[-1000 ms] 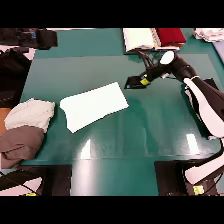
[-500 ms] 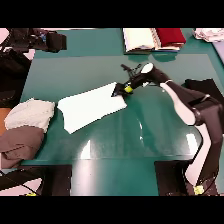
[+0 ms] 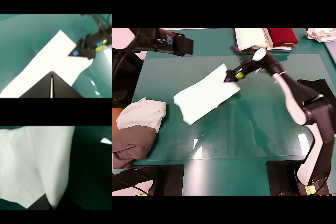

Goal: Fold the shirts.

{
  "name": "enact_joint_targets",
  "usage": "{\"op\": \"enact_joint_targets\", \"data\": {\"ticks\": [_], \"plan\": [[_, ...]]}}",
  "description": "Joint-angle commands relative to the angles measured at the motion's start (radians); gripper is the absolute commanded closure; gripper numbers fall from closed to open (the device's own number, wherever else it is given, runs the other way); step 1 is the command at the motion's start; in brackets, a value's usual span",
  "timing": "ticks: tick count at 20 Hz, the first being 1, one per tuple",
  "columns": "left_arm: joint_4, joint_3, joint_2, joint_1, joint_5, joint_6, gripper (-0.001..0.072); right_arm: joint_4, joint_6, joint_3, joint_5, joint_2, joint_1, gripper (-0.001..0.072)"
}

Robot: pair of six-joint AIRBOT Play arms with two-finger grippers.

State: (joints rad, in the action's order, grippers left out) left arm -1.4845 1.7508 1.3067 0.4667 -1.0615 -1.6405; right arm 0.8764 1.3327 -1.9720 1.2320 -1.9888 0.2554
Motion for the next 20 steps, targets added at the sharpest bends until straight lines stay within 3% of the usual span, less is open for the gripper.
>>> {"op": "enact_joint_targets", "data": {"ticks": [1,7,11,16,20], "plan": [[-0.005,0.000,0.000,0.060,0.014,0.000,0.0686,0.191,0.056,-0.013,0.057,0.125,-0.195,0.0695],[0.002,0.000,0.000,0.059,0.035,-0.002,0.0686,0.249,0.117,0.171,-0.030,0.365,-0.659,0.0695],[0.003,0.000,0.000,0.059,0.075,-0.013,0.0686,0.240,0.126,0.257,-0.049,0.430,-0.872,0.0695],[0.004,0.000,0.000,0.059,0.082,-0.035,0.0686,0.241,0.126,0.249,-0.087,0.479,-0.932,0.0695],[0.004,0.000,0.000,0.059,0.081,-0.035,0.0685,0.241,0.134,0.108,-0.097,0.513,-0.908,0.0695]]}}
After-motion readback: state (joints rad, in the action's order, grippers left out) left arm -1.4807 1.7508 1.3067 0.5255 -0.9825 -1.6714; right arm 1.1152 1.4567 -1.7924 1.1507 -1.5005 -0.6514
